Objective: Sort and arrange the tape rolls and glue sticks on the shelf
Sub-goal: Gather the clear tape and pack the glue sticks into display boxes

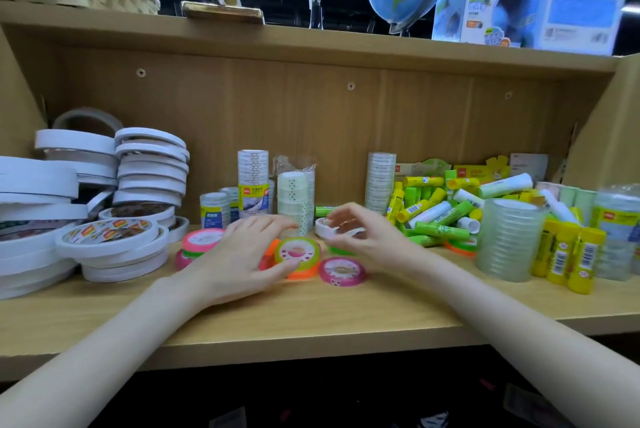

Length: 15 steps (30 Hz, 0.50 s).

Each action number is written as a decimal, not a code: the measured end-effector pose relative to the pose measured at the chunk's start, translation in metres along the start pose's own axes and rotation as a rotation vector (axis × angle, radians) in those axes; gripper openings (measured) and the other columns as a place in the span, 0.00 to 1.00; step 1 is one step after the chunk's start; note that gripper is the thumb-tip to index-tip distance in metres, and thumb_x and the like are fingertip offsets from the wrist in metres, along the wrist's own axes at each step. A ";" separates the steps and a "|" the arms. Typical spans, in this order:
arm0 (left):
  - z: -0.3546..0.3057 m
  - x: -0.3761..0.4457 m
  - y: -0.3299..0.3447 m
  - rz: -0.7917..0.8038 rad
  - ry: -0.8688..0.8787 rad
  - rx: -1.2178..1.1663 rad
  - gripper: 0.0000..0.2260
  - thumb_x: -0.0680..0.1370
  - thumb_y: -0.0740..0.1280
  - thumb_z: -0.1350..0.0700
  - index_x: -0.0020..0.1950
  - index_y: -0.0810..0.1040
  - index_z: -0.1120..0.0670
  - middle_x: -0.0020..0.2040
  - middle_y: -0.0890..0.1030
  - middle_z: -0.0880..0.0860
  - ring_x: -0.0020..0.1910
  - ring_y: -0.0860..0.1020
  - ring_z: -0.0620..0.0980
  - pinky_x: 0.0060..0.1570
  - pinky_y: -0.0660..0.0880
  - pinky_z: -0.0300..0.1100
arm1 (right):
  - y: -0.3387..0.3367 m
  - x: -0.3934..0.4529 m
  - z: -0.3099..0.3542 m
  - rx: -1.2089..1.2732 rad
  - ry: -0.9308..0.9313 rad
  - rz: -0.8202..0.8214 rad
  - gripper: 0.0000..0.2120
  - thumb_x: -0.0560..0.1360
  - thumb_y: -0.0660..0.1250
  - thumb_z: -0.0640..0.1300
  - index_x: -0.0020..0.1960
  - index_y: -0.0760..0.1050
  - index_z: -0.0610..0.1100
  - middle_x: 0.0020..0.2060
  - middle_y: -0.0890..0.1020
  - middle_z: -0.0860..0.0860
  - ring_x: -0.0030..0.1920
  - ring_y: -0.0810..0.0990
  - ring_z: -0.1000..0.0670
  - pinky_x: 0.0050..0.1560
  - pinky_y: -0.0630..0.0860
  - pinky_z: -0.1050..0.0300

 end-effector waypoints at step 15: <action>-0.017 0.015 0.023 0.100 0.042 0.045 0.26 0.75 0.53 0.33 0.70 0.64 0.42 0.66 0.69 0.43 0.62 0.67 0.41 0.62 0.64 0.39 | -0.031 0.037 -0.050 -0.454 0.174 0.154 0.06 0.77 0.63 0.39 0.53 0.75 0.40 0.44 0.78 0.48 0.40 0.77 0.51 0.35 0.70 0.65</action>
Point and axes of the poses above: each hand's wrist, its own x-axis towards the middle knuckle, its own y-axis out of the palm, z = x × y, the point moved 10 cm from there along x, towards the middle knuckle
